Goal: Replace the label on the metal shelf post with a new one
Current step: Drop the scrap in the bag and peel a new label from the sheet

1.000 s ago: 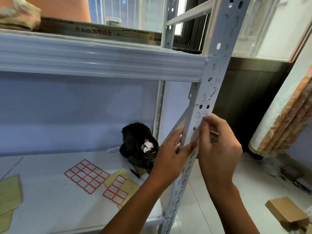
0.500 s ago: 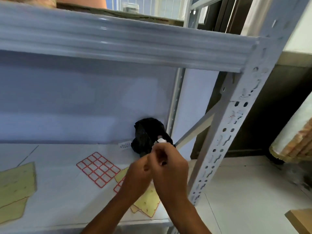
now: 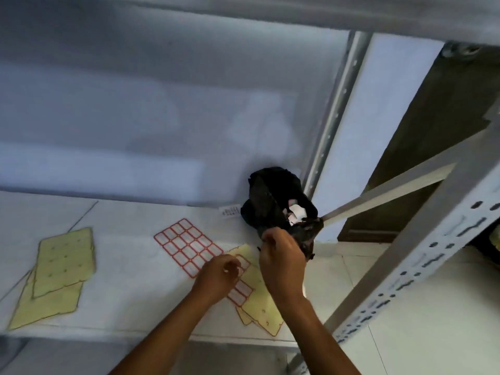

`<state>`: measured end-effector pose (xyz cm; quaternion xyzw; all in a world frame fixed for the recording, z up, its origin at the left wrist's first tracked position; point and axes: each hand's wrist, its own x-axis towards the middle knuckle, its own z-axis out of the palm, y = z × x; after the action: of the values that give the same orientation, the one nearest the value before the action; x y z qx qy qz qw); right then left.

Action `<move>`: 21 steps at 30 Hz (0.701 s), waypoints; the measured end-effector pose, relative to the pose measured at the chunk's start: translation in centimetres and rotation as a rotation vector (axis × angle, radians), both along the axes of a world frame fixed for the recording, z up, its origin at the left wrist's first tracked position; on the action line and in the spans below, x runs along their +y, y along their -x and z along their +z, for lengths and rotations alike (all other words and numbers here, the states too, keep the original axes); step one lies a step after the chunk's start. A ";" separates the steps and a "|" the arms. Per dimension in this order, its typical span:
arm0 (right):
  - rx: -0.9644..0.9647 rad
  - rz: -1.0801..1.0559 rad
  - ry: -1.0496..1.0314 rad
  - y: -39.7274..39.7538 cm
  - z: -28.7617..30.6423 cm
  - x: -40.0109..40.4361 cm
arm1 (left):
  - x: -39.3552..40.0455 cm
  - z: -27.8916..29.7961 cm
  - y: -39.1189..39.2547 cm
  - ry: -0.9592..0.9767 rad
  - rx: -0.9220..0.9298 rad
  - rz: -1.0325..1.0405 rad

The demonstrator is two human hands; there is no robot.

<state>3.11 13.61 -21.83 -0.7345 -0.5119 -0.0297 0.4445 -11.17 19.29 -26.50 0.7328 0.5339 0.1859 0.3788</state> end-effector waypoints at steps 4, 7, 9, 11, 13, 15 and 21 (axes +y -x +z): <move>0.082 0.062 0.565 -0.5 -7.2 -2.2 | 0.2 -2.7 0.2 -0.013 0.149 0.074; -0.031 0.056 0.715 -0.8 -9.2 -3.0 | -0.3 -4.2 -0.2 -0.137 0.270 0.086; -0.063 0.050 0.723 -0.7 -9.3 -3.0 | -0.5 -5.0 -0.5 -0.182 0.331 0.082; -0.069 0.064 0.726 -0.8 -9.2 -2.9 | -0.6 -5.5 -0.5 -0.190 0.329 0.071; -0.052 0.069 0.730 -1.0 -9.1 -2.8 | -0.7 -5.7 -0.5 -0.182 0.292 0.077; -0.001 0.074 0.743 -1.1 -8.9 -2.6 | -0.9 -5.7 -0.5 -0.225 0.287 0.076; 0.259 0.140 0.671 -0.5 -7.3 -2.8 | -1.5 -6.1 0.4 -0.233 0.174 0.096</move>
<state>3.59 10.79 -29.08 -0.8004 -0.4814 0.2637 0.2409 -11.59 17.76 -32.64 0.7588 0.5738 0.2003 0.2344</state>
